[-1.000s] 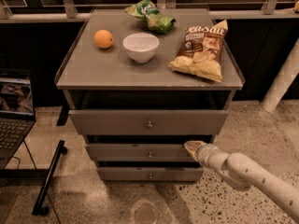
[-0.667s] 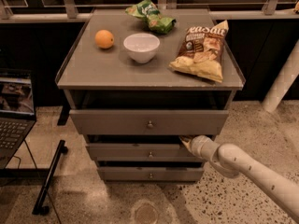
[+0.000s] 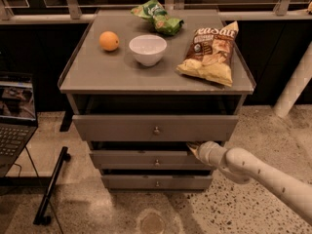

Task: Open middle drawer

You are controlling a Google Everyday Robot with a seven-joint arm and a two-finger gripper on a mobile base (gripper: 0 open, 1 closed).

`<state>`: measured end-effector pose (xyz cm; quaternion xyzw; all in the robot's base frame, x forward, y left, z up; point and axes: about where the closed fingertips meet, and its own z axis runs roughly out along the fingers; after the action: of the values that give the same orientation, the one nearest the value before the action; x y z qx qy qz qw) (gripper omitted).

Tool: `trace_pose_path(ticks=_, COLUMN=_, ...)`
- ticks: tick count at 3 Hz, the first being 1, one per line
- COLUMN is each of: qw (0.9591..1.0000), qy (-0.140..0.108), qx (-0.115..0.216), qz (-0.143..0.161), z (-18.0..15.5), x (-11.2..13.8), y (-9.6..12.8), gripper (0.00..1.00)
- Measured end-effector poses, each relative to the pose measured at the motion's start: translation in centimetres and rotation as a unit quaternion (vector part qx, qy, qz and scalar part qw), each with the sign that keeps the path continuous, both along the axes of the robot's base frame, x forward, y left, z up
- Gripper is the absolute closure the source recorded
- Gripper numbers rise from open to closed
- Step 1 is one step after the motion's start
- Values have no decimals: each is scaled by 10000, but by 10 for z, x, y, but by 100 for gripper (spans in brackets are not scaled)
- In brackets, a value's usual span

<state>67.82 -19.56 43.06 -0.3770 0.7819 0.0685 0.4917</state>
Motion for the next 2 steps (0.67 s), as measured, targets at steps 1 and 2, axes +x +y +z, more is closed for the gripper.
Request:
trace_pose_path(ticks=1, qw=10000, qy=0, qx=0, qz=0, z=4, x=0, y=0, gripper=100)
trace_pose_path(ticks=2, qw=9998, qy=157, qx=75, qz=115, z=7, x=-5, y=12, gripper=100)
